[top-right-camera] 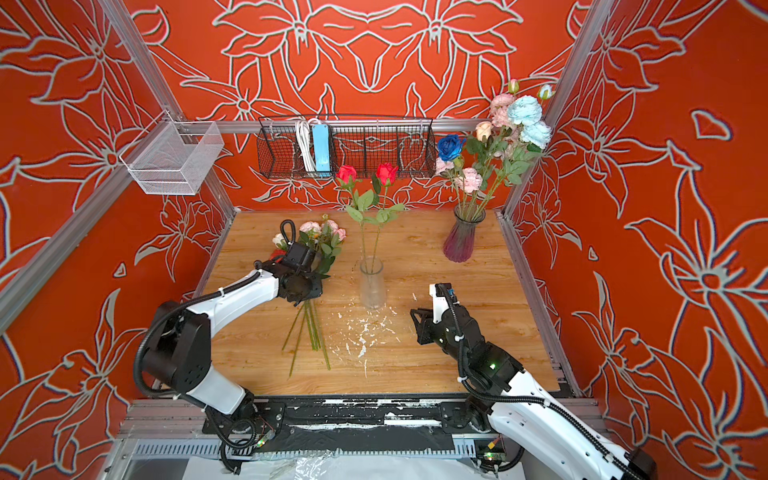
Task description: Arrange the flowers into the vase
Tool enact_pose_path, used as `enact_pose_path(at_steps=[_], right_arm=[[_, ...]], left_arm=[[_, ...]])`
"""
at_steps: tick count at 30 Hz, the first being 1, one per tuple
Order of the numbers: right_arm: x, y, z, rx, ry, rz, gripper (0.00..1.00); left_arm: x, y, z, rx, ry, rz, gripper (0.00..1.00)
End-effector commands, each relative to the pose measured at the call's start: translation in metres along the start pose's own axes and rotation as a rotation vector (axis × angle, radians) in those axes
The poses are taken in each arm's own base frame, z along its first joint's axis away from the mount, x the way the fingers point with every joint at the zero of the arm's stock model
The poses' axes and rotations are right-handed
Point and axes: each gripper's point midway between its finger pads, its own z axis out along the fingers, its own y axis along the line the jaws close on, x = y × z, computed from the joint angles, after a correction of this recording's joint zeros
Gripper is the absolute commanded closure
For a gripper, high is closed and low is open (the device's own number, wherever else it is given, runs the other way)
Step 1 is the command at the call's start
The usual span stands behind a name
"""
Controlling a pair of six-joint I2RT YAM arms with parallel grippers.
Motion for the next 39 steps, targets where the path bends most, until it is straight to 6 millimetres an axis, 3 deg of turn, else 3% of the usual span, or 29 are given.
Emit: enact_pose_path(at_steps=[1,4,8,11,14,18,21,25,34,39], right_arm=[[0.003,-0.006,-0.001,0.02,0.001,0.003,0.74],[0.002,-0.007,-0.001,0.031,0.001,-0.005,0.74],[0.0,-0.005,-0.002,0.032,0.002,-0.013,0.74],[-0.003,-0.005,-0.004,0.034,-0.003,-0.017,0.74],[-0.005,-0.004,-0.006,0.033,-0.006,-0.018,0.74],[-0.008,-0.004,-0.007,0.035,-0.016,-0.018,0.74],[-0.012,0.0,-0.008,0.027,-0.022,-0.017,0.74],[-0.018,0.005,-0.011,0.015,-0.019,-0.03,0.74],[-0.031,0.02,-0.017,-0.021,-0.01,-0.062,0.69],[-0.045,0.058,-0.017,-0.159,0.033,-0.11,0.57]], left_arm=[[-0.001,0.017,0.013,-0.1,-0.016,-0.022,0.65],[-0.001,0.013,0.03,-0.096,0.003,-0.002,0.67],[-0.004,0.0,0.046,-0.052,0.017,0.03,0.84],[-0.01,-0.005,0.043,-0.038,0.011,0.035,0.96],[-0.018,-0.017,0.019,0.027,-0.022,0.024,1.0],[-0.028,-0.026,-0.032,0.126,-0.108,0.005,1.0],[-0.03,-0.025,-0.07,0.182,-0.186,-0.013,1.0],[-0.023,-0.016,-0.105,0.218,-0.243,-0.024,1.0],[0.029,0.007,-0.16,0.396,-0.324,-0.04,1.0],[0.053,0.003,-0.206,0.634,-0.488,0.035,1.0]])
